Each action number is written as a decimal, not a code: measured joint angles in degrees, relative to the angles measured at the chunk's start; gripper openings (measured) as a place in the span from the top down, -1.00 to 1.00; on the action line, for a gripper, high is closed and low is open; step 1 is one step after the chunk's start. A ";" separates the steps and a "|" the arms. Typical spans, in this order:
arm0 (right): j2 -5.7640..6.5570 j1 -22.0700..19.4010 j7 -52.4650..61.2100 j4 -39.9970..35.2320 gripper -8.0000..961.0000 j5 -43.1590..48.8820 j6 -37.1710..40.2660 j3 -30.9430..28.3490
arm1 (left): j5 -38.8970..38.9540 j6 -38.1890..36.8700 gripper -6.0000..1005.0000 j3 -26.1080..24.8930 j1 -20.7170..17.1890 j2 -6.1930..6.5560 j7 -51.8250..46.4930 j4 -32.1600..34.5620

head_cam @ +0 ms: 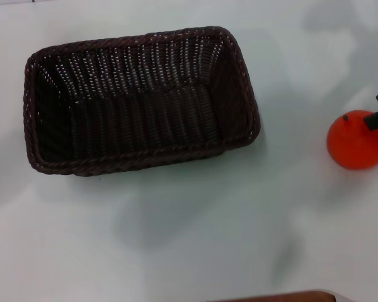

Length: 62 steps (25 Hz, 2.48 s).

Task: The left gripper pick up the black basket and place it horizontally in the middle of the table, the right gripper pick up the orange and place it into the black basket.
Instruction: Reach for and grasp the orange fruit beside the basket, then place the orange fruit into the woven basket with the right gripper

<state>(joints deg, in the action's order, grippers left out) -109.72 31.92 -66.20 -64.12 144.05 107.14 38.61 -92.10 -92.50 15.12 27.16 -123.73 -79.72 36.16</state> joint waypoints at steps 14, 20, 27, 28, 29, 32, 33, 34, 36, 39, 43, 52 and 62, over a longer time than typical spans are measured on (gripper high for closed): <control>-1.16 0.94 0.24 3.98 -0.41 3.41 -5.95 4.99 | 0.06 -0.46 -0.22 0.00 -0.10 -0.02 -0.13 -0.83; -2.23 1.44 -0.08 4.60 -0.39 5.46 -7.75 5.18 | 0.09 -0.12 -0.22 -0.12 -0.14 -0.06 -0.15 -1.38; -2.14 1.60 -0.18 5.90 -0.08 5.57 -8.30 6.28 | 0.09 0.01 -0.22 -0.30 0.02 0.02 -0.17 -1.95; -2.08 1.64 -0.18 5.97 0.02 5.57 -8.31 6.29 | 0.09 0.02 -0.22 -0.33 0.04 0.03 -0.17 -1.99; -2.05 1.69 -0.19 6.01 0.12 5.58 -8.32 6.30 | 0.11 0.03 -0.22 -0.36 0.06 0.04 -0.17 -2.03; -1.99 1.86 -0.33 6.06 0.23 5.60 -8.34 6.31 | 0.15 0.05 -0.22 -0.45 0.17 0.06 -0.17 -2.07; -1.96 1.89 -0.45 6.09 0.27 5.61 -8.36 6.30 | 0.16 0.07 -0.22 -0.46 0.20 0.06 -0.17 -2.07; -1.93 1.92 -0.58 6.11 0.31 5.61 -8.40 6.26 | 0.17 0.10 -0.22 -0.47 0.21 0.07 -0.17 -2.06; -1.87 1.94 -0.78 6.12 0.38 5.61 -8.84 6.10 | 0.18 0.15 -0.22 -0.46 0.27 0.07 -0.17 -2.07; -1.82 1.94 -1.01 6.13 0.50 5.49 -9.45 5.97 | 0.18 0.47 -0.22 -0.45 0.31 0.07 -0.17 -2.12; -1.81 1.93 -1.89 6.13 0.59 5.04 -9.73 5.13 | 0.18 0.75 -0.22 -0.44 0.31 0.07 -0.17 -2.15; -0.60 1.63 -5.04 6.64 0.77 -0.65 -9.39 -2.32 | 0.25 0.76 -0.22 -0.50 0.26 0.16 -0.17 -2.15; -1.98 1.41 -8.87 7.61 0.87 -25.85 -11.18 -11.46 | 0.56 0.23 -0.21 -0.53 -0.26 0.22 -0.97 -2.15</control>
<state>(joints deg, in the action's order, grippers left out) -111.70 33.33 -75.07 -56.51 118.20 95.96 27.15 -91.54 -92.26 14.58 26.90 -123.51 -80.69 34.01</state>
